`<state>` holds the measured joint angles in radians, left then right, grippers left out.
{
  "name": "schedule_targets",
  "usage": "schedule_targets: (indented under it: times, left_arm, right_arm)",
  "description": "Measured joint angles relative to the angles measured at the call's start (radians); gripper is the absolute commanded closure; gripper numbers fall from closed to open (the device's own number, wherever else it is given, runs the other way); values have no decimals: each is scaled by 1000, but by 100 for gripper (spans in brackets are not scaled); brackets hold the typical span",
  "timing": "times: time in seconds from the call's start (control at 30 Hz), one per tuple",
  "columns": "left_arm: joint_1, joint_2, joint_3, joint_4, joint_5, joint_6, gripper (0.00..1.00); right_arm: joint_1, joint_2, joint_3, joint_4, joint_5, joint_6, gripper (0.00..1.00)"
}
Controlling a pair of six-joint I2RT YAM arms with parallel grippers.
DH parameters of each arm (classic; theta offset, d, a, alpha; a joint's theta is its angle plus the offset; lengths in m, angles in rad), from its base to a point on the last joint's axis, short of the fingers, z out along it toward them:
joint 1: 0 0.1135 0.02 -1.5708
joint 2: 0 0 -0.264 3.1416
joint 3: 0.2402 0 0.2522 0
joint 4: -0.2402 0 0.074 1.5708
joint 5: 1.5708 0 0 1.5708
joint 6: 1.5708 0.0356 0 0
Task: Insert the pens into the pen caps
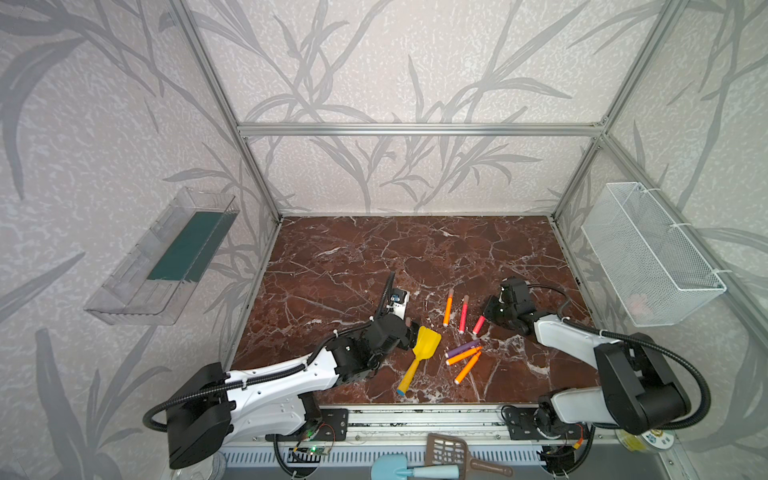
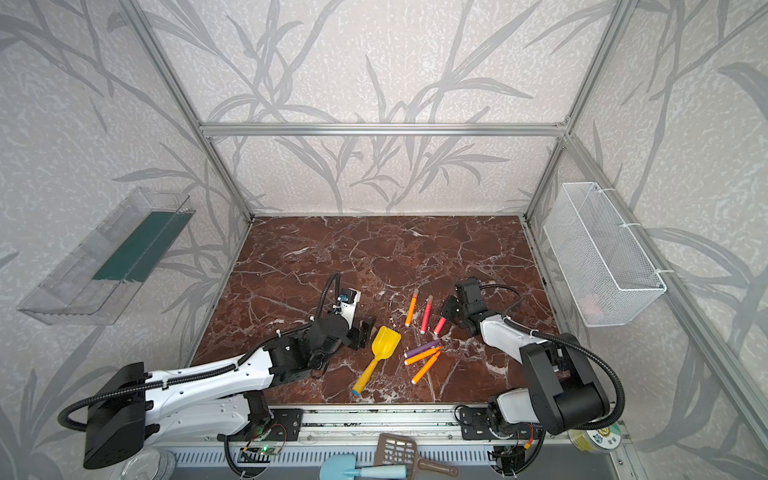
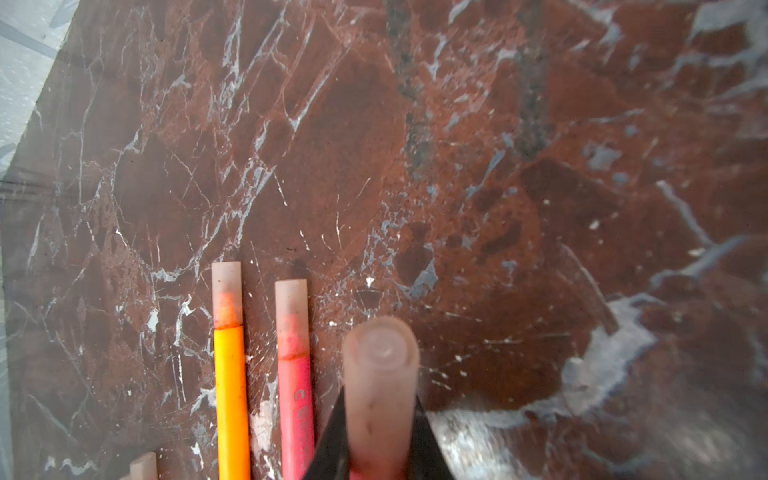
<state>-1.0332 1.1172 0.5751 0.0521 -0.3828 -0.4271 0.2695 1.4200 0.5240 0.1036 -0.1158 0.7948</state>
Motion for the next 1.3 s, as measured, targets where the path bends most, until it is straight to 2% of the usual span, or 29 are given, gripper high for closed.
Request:
schedule_targets:
  times: [0.2,0.4,0.67,0.87,1.03,1.13,1.3]
  left_arm:
    - [0,0,-1,0,42,10,24]
    - [0,0,-2,0,93,26,23]
    - [-10,39,0,1,180,61,26]
    - [-67,156,70,-14,209,96,31]
    - [-113,270,155,-28,219,123,34]
    - [-126,341,200,-43,235,138,36]
    - [-140,446,270,-78,261,151,41]
  right_arm:
    - [-23,100,3,109,-96,39,88]
    - [-31,143,13,172,-140,52,85]
    - [-31,83,-14,149,-128,58,63]
    - [-32,-95,-62,60,-88,44,57]
    - [-32,-334,-90,-54,0,11,49]
    - [-32,-512,-120,-121,101,-14,43]
    - [-32,-769,-163,-225,306,-62,39]
